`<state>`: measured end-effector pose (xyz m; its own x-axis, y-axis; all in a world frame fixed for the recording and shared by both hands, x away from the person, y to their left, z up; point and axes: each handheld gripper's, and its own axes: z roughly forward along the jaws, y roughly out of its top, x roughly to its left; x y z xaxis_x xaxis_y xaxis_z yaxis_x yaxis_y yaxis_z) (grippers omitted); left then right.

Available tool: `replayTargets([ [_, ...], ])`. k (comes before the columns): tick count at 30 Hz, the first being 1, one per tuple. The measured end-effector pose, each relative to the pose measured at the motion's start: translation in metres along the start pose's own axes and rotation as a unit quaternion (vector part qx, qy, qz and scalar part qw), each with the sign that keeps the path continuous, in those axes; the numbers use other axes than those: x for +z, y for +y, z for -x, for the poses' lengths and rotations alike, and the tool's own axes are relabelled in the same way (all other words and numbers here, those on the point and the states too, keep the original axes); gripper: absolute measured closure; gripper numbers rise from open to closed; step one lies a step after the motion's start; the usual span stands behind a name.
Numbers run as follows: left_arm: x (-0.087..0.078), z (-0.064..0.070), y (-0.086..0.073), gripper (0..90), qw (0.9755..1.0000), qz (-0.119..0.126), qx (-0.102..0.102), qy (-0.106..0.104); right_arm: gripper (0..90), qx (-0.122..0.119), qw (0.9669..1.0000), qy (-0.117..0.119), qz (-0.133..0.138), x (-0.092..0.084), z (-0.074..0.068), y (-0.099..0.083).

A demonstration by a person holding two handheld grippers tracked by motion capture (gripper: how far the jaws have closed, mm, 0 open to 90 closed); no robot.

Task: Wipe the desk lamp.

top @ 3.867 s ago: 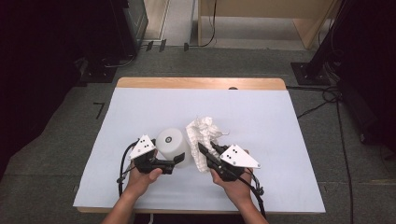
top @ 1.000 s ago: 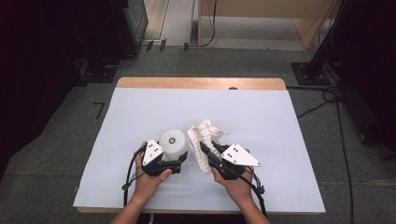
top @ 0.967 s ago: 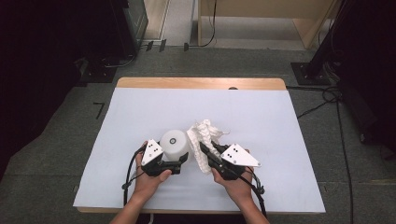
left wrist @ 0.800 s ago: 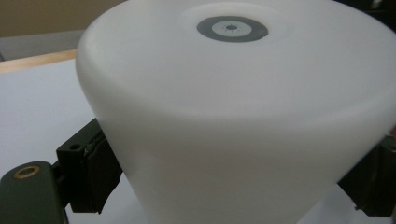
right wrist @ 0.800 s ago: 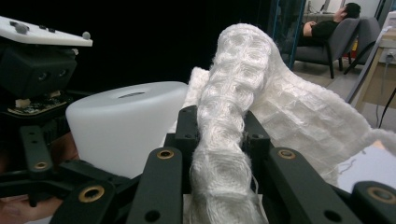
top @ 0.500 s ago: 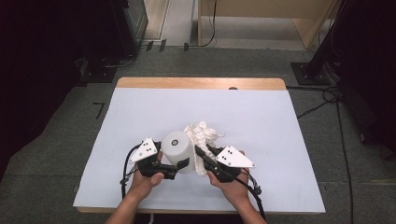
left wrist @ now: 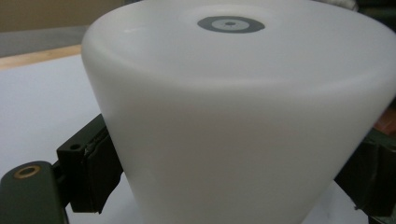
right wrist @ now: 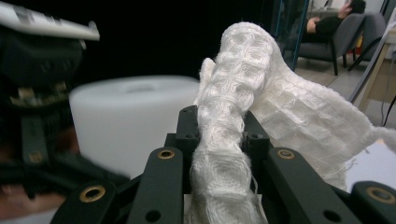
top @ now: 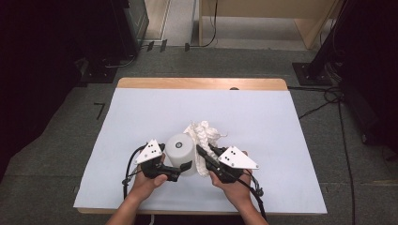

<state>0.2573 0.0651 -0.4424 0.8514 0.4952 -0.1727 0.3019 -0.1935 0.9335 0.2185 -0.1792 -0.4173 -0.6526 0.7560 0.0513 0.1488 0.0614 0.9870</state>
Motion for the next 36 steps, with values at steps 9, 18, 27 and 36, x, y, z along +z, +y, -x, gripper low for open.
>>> replayTargets([
  [9,-0.005,-0.001,0.004,8.6,0.9999,0.01,0.001,0.005,75.0,0.006,1.0,0.002,-0.005,0.002,0.0,-0.005],
  [18,-0.018,-0.01,0.01,8.6,0.9994,0.03,-0.007,0.013,75.0,0.009,0.9988,0.01,-0.047,0.017,-0.003,-0.023],
  [27,-0.007,-0.012,0.002,8.6,0.9989,0.011,0.006,0.044,74.2,0.015,0.9993,-0.008,-0.034,0.011,0.005,-0.018],
  [36,0.019,-0.013,-0.023,8.6,0.9902,-0.044,0.04,0.126,74.4,0.022,0.9992,-0.028,-0.016,0.001,0.019,-0.01],
])
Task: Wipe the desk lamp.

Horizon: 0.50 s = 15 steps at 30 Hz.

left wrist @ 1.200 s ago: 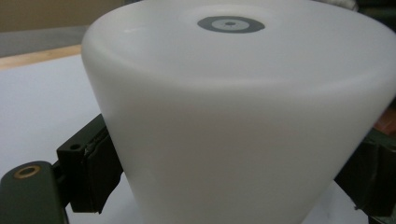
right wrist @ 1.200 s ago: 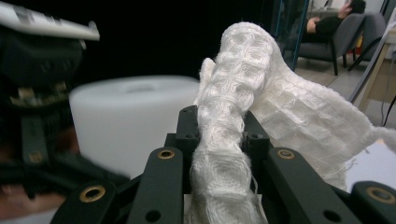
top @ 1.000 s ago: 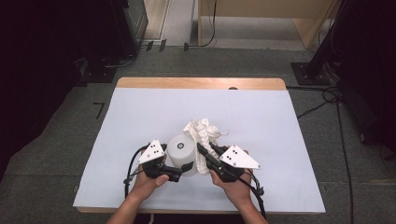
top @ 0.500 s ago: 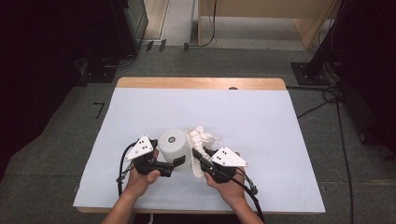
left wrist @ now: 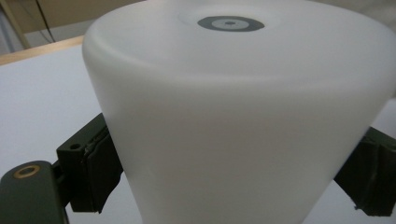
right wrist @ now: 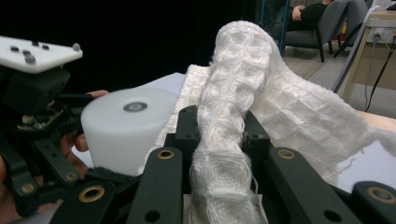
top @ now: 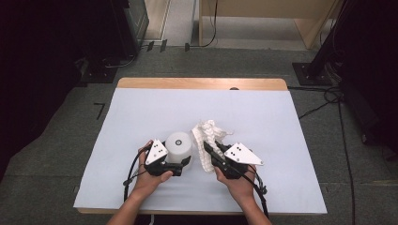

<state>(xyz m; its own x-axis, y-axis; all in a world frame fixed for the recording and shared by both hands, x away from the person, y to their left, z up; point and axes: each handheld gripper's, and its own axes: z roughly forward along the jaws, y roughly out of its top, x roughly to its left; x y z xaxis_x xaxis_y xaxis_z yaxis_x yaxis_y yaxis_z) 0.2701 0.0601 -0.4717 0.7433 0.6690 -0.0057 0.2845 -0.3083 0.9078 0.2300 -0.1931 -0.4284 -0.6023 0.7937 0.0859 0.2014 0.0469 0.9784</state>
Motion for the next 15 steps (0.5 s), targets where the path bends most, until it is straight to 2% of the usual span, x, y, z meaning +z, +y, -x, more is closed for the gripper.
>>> replayTargets([
  [2,0.0016,0.0004,-0.0015,8.5,1.0,-0.003,0.006,0.007,74.4,0.0,1.0,-0.002,0.001,-0.0002,0.0008,0.0],
  [9,-0.0014,-0.0041,-0.0063,8.4,0.9999,-0.004,0.012,-0.007,74.5,-0.002,1.0,-0.004,-0.003,0.0006,0.0008,-0.0014],
  [12,-0.0027,-0.0014,-0.0087,8.0,0.9998,-0.004,0.018,0.006,74.5,-0.002,1.0,-0.004,-0.004,0.0008,0.0007,-0.0019],
  [15,-0.0033,0.0006,-0.0096,3.7,0.9996,-0.005,0.012,0.027,74.4,-0.003,1.0,-0.005,-0.003,0.0003,0.0016,-0.0015],
])
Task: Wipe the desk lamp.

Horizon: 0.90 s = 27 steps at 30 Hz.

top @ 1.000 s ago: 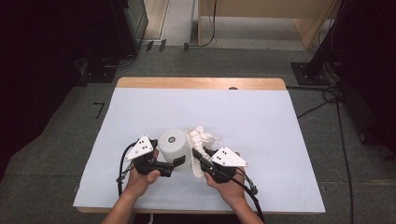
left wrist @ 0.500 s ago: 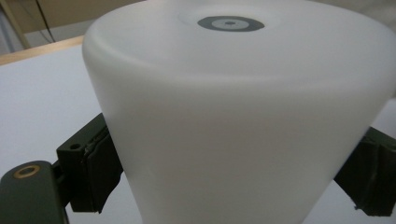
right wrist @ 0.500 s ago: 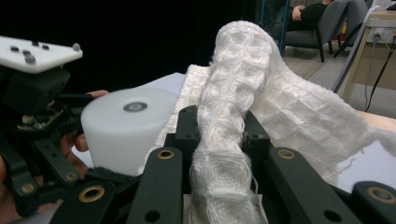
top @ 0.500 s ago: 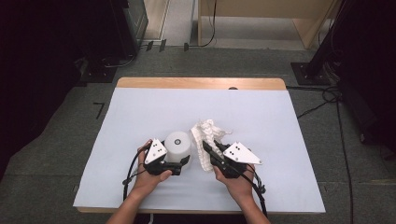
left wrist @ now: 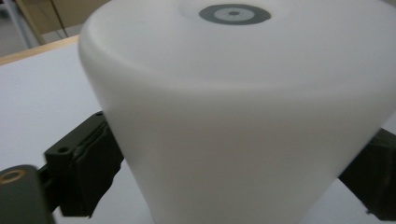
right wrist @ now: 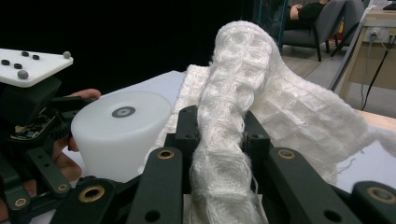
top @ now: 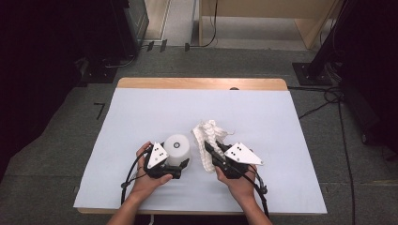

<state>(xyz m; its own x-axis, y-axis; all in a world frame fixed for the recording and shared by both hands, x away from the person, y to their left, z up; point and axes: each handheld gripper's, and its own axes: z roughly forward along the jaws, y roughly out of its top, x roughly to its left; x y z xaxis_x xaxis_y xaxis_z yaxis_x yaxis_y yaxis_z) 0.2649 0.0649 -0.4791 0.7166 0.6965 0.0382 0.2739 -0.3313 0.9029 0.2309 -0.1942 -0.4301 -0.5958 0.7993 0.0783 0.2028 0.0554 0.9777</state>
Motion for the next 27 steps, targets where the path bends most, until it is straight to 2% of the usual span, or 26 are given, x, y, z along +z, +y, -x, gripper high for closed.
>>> replayTargets([
  [3,-0.002,0.004,0.002,0.6,0.9997,-0.005,-0.013,0.021,74.4,-0.001,1.0,-0.002,0.002,-0.001,0.002,0.0],
  [5,-0.001,0.01,0.005,0.6,0.9985,-0.017,-0.029,0.043,74.3,-0.001,1.0,-0.004,0.002,-0.001,0.003,0.0],
  [7,0.001,0.018,0.005,0.6,0.9957,-0.021,-0.052,0.073,74.3,0.001,1.0,-0.005,0.002,-0.001,0.004,0.0],
  [10,0.01,0.031,0.006,0.6,0.9893,-0.04,-0.063,0.125,74.3,0.0,1.0,-0.005,0.001,-0.001,0.004,0.0],
  [12,0.013,0.034,0.007,2.1,0.9882,-0.04,-0.06,0.135,74.3,-0.002,1.0,-0.005,0.001,-0.001,0.003,0.0],
  [15,0.011,0.033,0.008,7.6,0.9892,-0.036,-0.058,0.13,74.3,-0.001,1.0,-0.004,-0.002,0.0,0.002,-0.001],
  [18,0.007,0.026,0.008,8.4,0.993,-0.03,-0.059,0.098,74.4,-0.004,1.0,-0.001,-0.004,0.002,0.001,-0.002],
  [20,0.003,0.018,0.009,8.4,0.9959,-0.015,-0.062,0.065,74.4,-0.003,1.0,0.002,-0.005,0.002,-0.001,-0.002],
  [21,-0.001,0.014,0.011,8.5,0.9971,-0.007,-0.065,0.038,74.4,-0.003,1.0,0.003,-0.005,0.002,-0.002,-0.002],
  [22,-0.005,0.008,0.014,8.5,0.9979,0.001,-0.065,-0.001,74.4,-0.003,1.0,0.004,-0.004,0.002,-0.002,-0.001],
  [24,-0.012,0.004,0.018,8.4,0.9971,0.021,-0.056,-0.048,74.4,-0.006,1.0,0.008,0.001,0.0,-0.005,0.001],
  [25,-0.016,0.003,0.02,8.5,0.9963,0.03,-0.042,-0.069,74.5,-0.007,0.9999,0.01,0.005,-0.001,-0.007,0.004],
  [27,-0.022,0.003,0.025,8.5,0.9937,0.04,-0.024,-0.102,74.5,-0.008,0.9997,0.016,0.016,-0.005,-0.011,0.009],
])
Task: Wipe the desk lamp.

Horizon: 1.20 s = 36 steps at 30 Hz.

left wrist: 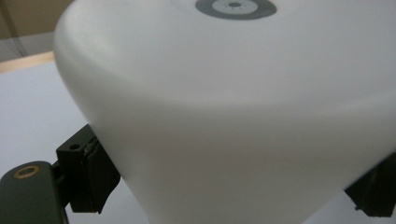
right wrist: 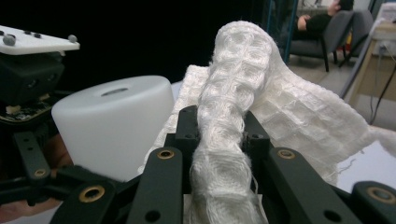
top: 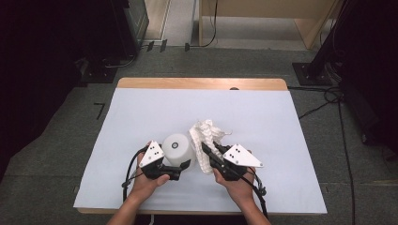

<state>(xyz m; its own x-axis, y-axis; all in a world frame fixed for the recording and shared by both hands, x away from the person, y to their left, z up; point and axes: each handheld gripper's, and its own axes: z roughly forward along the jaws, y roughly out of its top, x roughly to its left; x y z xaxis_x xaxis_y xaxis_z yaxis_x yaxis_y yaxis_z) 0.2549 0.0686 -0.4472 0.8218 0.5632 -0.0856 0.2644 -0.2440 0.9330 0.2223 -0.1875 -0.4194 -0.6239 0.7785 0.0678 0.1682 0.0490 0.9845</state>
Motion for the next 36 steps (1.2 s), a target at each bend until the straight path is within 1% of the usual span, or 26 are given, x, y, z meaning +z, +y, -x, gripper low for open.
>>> replayTargets([
  [2,-0.002,0.001,0.003,8.5,0.9995,0.003,-0.001,-0.03,74.5,-0.008,0.9999,0.008,0.013,-0.003,-0.005,0.006],
  [4,-0.002,0.003,0.004,8.5,0.9991,0.004,-0.003,-0.041,74.5,-0.012,0.9996,0.017,0.02,-0.004,-0.011,0.01],
  [6,-0.002,0.004,0.005,8.5,0.9988,0.004,-0.002,-0.048,74.5,-0.014,0.9995,0.023,0.017,-0.004,-0.015,0.01],
  [7,-0.002,0.004,0.005,8.5,0.9988,0.005,-0.003,-0.049,74.8,-0.016,0.9994,0.027,0.013,-0.002,-0.017,0.007],
  [8,-0.003,0.003,0.006,8.5,0.9988,0.008,-0.006,-0.048,75.2,-0.014,0.9995,0.026,0.008,0.0,-0.018,0.005],
  [10,-0.007,-0.001,0.007,8.5,0.9984,0.015,-0.015,-0.052,75.2,-0.01,0.9996,0.025,0.0,0.003,-0.018,0.0],
  [11,-0.008,-0.003,0.008,8.5,0.9982,0.019,-0.019,-0.053,75.2,-0.007,0.9996,0.026,-0.007,0.005,-0.016,-0.002],
  [13,-0.011,-0.005,0.009,8.5,0.9978,0.028,-0.028,-0.054,75.3,-0.006,0.9995,0.027,-0.016,0.009,-0.016,-0.007],
  [16,-0.013,-0.01,0.008,8.6,0.9976,0.031,-0.034,-0.053,75.4,0.002,0.9992,0.029,-0.029,0.013,-0.016,-0.013],
  [18,-0.013,-0.011,0.007,8.6,0.9977,0.028,-0.032,-0.052,75.6,-0.001,0.9991,0.029,-0.031,0.014,-0.016,-0.014],
  [20,-0.011,-0.01,0.006,8.6,0.9981,0.022,-0.027,-0.05,76.0,0.001,0.9992,0.029,-0.026,0.012,-0.017,-0.012],
  [24,-0.001,-0.005,0.001,8.6,0.9985,-0.001,-0.014,-0.052,76.9,-0.002,0.9995,0.032,-0.006,0.006,-0.018,-0.002],
  [26,0.002,-0.002,0.0,8.6,0.9986,-0.007,-0.009,-0.052,77.6,-0.003,0.9994,0.033,0.009,0.001,-0.018,0.004],
  [27,0.003,-0.001,0.0,8.6,0.9985,-0.009,-0.01,-0.054,78.0,-0.001,0.9993,0.034,0.012,-0.001,-0.017,0.005],
  [29,0.002,-0.001,0.001,8.6,0.9984,-0.005,-0.009,-0.055,78.2,0.0,0.9992,0.036,0.019,-0.003,-0.017,0.008],
  [30,0.001,0.0,0.002,8.6,0.9984,-0.001,-0.011,-0.056,78.4,0.001,0.9992,0.037,0.017,-0.002,-0.016,0.007],
  [31,-0.001,-0.001,0.003,8.6,0.9984,0.002,-0.01,-0.056,78.5,0.003,0.9992,0.037,0.014,-0.001,-0.017,0.005],
  [33,-0.004,-0.004,0.006,8.6,0.9983,0.011,-0.014,-0.056,78.8,0.004,0.9994,0.035,0.004,0.002,-0.017,0.0],
  [36,-0.009,-0.008,0.007,8.6,0.9978,0.023,-0.027,-0.056,79.0,0.004,0.9993,0.036,-0.011,0.008,-0.015,-0.009],
])
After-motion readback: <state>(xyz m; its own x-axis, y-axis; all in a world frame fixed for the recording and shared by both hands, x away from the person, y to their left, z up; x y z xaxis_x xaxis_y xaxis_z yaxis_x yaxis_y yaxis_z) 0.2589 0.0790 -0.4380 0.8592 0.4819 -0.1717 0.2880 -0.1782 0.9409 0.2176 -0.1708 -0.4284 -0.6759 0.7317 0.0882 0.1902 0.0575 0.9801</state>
